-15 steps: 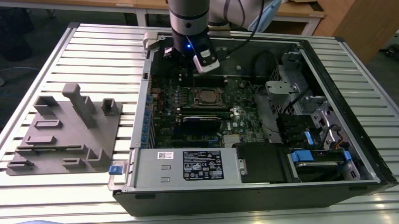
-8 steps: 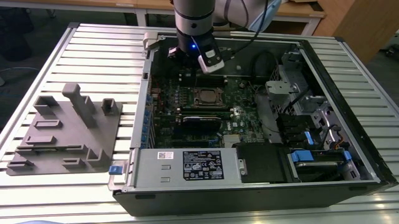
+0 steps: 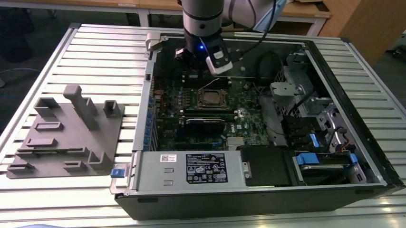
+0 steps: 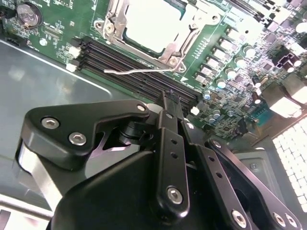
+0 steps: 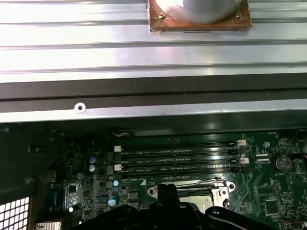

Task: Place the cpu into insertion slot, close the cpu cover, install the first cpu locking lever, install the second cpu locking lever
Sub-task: 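Install the first cpu locking lever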

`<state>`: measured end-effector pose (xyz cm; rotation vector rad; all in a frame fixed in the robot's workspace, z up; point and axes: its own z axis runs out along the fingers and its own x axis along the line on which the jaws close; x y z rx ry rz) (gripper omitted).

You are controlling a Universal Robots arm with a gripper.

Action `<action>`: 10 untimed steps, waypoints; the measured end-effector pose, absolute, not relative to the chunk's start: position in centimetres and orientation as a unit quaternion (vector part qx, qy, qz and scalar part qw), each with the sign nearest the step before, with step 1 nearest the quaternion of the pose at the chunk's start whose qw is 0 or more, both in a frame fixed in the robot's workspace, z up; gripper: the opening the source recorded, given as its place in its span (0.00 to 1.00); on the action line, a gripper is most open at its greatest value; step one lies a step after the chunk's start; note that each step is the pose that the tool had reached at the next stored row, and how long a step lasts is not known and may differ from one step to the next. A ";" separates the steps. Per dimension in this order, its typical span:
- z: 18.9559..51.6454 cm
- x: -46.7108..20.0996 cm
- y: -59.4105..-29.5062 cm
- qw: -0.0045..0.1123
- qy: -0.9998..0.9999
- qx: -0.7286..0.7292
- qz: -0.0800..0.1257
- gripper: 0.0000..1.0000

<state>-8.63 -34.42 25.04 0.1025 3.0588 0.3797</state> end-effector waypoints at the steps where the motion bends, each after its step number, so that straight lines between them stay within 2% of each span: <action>1: 25.0 -8.6 -34.4 0.029 0.991 0.033 0.123 0.11; 10: 25.0 -8.4 -34.4 0.029 0.991 0.033 0.123 0.11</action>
